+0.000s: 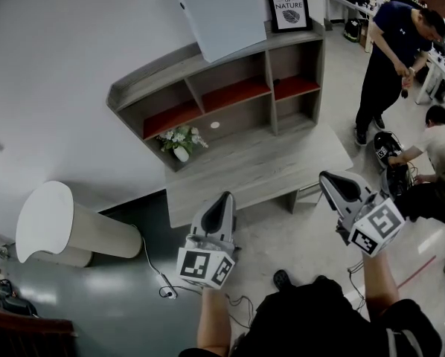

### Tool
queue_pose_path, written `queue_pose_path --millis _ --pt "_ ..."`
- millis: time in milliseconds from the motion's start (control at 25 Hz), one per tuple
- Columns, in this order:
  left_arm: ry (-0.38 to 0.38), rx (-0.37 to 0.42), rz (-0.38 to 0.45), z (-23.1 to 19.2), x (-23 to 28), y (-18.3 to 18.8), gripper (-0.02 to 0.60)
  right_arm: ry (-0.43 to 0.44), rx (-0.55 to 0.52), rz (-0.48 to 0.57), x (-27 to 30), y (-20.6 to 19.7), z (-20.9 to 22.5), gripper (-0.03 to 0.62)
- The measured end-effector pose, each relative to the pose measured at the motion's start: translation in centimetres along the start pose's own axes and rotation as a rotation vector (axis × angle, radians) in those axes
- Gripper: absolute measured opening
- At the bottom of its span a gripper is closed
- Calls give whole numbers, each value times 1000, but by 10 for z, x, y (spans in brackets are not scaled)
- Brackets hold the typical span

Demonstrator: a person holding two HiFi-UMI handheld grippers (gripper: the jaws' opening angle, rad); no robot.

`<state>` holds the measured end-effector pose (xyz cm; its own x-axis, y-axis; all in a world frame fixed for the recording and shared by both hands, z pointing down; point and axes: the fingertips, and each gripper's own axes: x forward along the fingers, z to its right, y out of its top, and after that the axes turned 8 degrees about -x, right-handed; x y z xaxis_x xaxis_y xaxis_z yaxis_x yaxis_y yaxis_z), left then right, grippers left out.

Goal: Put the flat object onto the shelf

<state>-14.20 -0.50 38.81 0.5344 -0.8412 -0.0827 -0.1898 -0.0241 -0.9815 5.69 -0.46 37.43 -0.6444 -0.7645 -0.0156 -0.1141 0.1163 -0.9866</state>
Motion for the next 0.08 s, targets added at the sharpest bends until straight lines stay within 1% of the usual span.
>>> queue_pose_path --millis 80 --pt "-3 -2 -3 -1 3 -1 14 0 0 -3 1 0 1 11"
